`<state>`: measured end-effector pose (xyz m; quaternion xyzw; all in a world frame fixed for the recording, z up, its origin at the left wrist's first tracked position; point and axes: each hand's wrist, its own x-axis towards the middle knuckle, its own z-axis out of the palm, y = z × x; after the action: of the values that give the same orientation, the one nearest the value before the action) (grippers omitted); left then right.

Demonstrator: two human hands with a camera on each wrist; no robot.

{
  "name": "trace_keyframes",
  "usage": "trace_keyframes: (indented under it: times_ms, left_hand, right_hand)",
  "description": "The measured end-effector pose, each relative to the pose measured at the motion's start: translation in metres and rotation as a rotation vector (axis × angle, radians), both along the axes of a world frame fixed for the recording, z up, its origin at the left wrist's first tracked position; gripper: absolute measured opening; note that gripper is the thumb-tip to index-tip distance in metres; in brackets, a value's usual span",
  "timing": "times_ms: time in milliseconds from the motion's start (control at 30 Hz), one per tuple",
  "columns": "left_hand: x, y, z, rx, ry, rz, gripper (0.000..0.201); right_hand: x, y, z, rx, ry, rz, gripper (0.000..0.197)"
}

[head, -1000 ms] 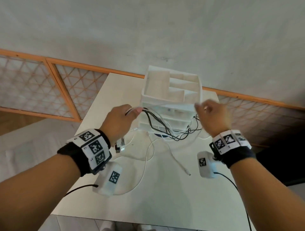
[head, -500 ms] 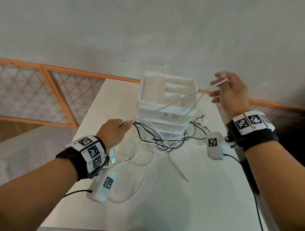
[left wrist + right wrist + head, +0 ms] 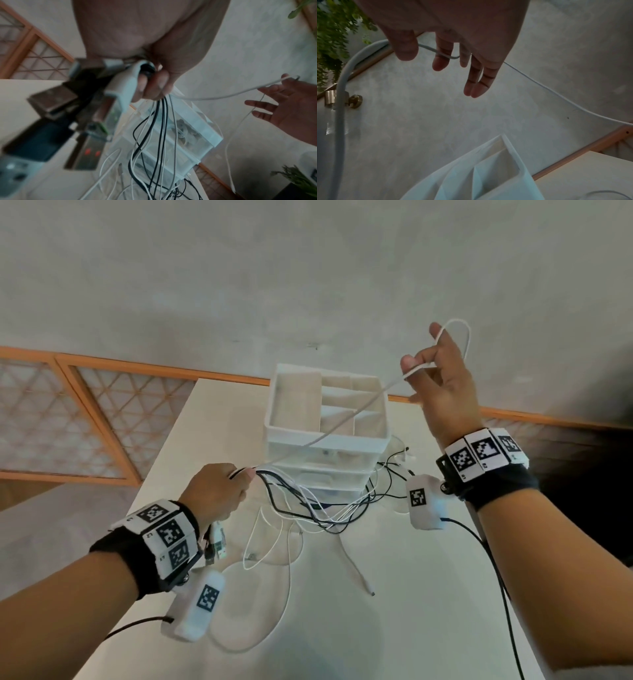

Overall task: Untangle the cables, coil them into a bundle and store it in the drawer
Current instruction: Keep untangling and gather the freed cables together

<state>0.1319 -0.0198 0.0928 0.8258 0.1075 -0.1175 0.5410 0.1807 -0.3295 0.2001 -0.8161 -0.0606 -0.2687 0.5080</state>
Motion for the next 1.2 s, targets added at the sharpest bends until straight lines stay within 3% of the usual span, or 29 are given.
trace_keyframes:
  times_ms: [133,167,233,300,367,433,500,567,633,667,733,767,867,933,1000,1033,1067,1167,1200]
  left_hand:
    - [0.001,-0.007,0.014,-0.083,-0.025,-0.050,0.029]
    - [0.001,-0.007,0.017,-0.088,-0.027,-0.054,0.029]
    - [0.002,-0.007,0.022,-0.082,-0.046,-0.064,0.032]
    - [0.000,-0.007,0.026,-0.052,-0.081,-0.072,0.040]
    - [-0.002,-0.008,0.029,-0.030,-0.098,-0.082,0.045]
    - [-0.004,-0.012,0.029,-0.070,-0.081,-0.086,0.047]
    - [-0.008,-0.017,0.030,-0.091,-0.069,-0.135,0.046]
    - [-0.013,-0.027,0.032,-0.023,-0.103,-0.244,0.044]
    - [-0.021,-0.037,0.036,0.069,-0.166,-0.366,0.043]
    - [-0.024,-0.041,0.040,0.100,-0.201,-0.418,0.043]
    - [-0.033,-0.043,0.045,0.147,-0.265,-0.495,0.044]
    - [-0.037,-0.039,0.046,0.146,-0.289,-0.521,0.044]
    - [-0.047,-0.013,0.045,0.103,-0.193,-0.530,0.039]
    - [-0.051,0.007,0.032,0.255,-0.094,-0.610,0.036]
    - [-0.055,0.016,0.006,0.432,-0.036,-0.737,0.039]
    - [-0.058,0.018,-0.008,0.494,-0.013,-0.752,0.039]
    - [-0.061,0.019,-0.022,0.540,0.007,-0.729,0.037]
    - [-0.068,0.022,-0.052,0.642,0.016,-0.547,0.026]
    - [-0.069,0.023,-0.057,0.638,0.012,-0.491,0.025]
  right_hand:
    - [-0.006,-0.022,-0.031,-0.020,0.161,0.039,0.068]
    - [-0.011,-0.029,-0.048,-0.074,0.255,0.031,0.063]
    - [-0.024,-0.041,-0.087,-0.230,0.470,-0.003,0.032]
    - [-0.045,-0.048,-0.128,-0.501,0.763,0.014,0.041]
    - [-0.071,-0.045,-0.157,-0.636,0.972,0.074,0.051]
    - [-0.084,-0.032,-0.158,-0.604,0.953,0.102,0.056]
    - [-0.088,-0.011,-0.142,-0.507,0.792,0.117,0.057]
    - [-0.092,0.022,-0.115,-0.329,0.627,0.191,0.066]
    - [-0.096,0.058,-0.096,-0.189,0.607,0.298,0.077]
    - [-0.097,0.072,-0.095,-0.184,0.615,0.326,0.070]
    - [-0.099,0.090,-0.112,-0.333,0.637,0.337,0.025]
    - [-0.098,0.089,-0.125,-0.402,0.706,0.322,0.013]
    - [-0.089,0.055,-0.149,-0.421,1.021,0.258,0.016]
    - [-0.082,0.031,-0.148,-0.434,0.916,0.018,0.007]
    - [-0.080,0.021,-0.152,-0.519,0.580,-0.246,0.023]
    - [-0.083,0.024,-0.155,-0.503,0.473,-0.260,0.030]
    - [-0.085,0.028,-0.163,-0.489,0.472,-0.196,0.039]
    - [-0.101,0.044,-0.195,-0.517,0.778,0.025,0.077]
    - [-0.109,0.048,-0.203,-0.540,0.815,0.045,0.081]
